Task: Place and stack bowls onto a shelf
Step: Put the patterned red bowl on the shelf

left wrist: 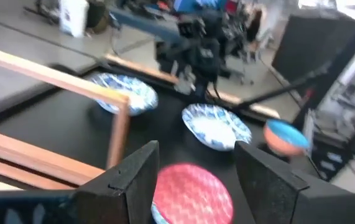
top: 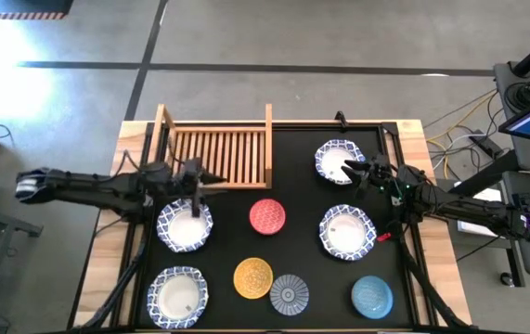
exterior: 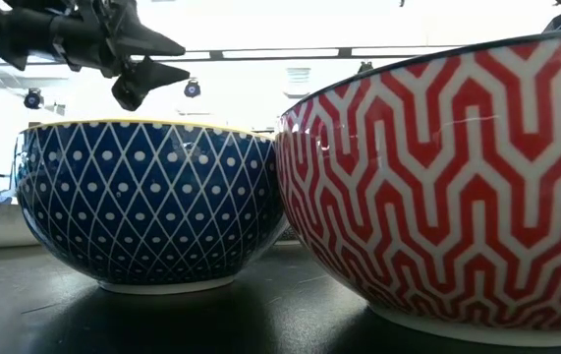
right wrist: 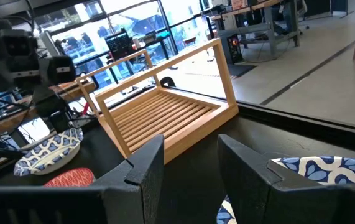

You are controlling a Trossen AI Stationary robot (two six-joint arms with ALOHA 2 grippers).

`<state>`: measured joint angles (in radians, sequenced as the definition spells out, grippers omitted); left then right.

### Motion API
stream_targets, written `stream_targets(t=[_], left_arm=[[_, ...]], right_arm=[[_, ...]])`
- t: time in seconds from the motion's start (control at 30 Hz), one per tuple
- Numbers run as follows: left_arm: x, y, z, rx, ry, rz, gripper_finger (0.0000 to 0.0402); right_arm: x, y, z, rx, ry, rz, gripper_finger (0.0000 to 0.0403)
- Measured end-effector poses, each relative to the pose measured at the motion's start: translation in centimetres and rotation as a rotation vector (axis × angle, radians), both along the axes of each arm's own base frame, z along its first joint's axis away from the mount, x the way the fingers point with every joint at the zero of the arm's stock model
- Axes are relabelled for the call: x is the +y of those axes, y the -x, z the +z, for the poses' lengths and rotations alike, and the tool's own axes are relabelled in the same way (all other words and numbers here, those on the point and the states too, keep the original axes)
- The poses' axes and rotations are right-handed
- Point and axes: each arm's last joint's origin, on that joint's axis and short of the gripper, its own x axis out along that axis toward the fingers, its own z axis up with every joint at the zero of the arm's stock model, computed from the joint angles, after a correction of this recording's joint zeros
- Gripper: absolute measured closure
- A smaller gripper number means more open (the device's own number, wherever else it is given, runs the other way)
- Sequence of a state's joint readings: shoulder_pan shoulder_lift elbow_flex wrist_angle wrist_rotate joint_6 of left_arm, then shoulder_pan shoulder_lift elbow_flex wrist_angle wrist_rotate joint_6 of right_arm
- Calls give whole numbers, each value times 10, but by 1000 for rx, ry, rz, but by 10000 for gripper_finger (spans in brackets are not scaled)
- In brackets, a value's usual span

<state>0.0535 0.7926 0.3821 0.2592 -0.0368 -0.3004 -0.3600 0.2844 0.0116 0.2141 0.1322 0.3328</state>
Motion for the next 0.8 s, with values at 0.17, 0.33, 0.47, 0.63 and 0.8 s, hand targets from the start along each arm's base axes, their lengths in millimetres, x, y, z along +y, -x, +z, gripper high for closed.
stream_targets(t=[0.17,0.33,0.47,0.63,0.8], left_arm=[[-16,-23,-8,129,-40,-6,209],[-35,-44,-14,232,-88,-86,209],[-51,-60,-19,322,-158,-162,209],[-62,-78,-28,450,-186,-201,209],[-69,-96,-39,512,-221,-226,209]], right_arm=[[0,0,0,0,0,0,264],[0,0,0,0,0,0,264],[0,0,0,0,0,0,264],[0,0,0,0,0,0,264],[0,0,0,0,0,0,264]])
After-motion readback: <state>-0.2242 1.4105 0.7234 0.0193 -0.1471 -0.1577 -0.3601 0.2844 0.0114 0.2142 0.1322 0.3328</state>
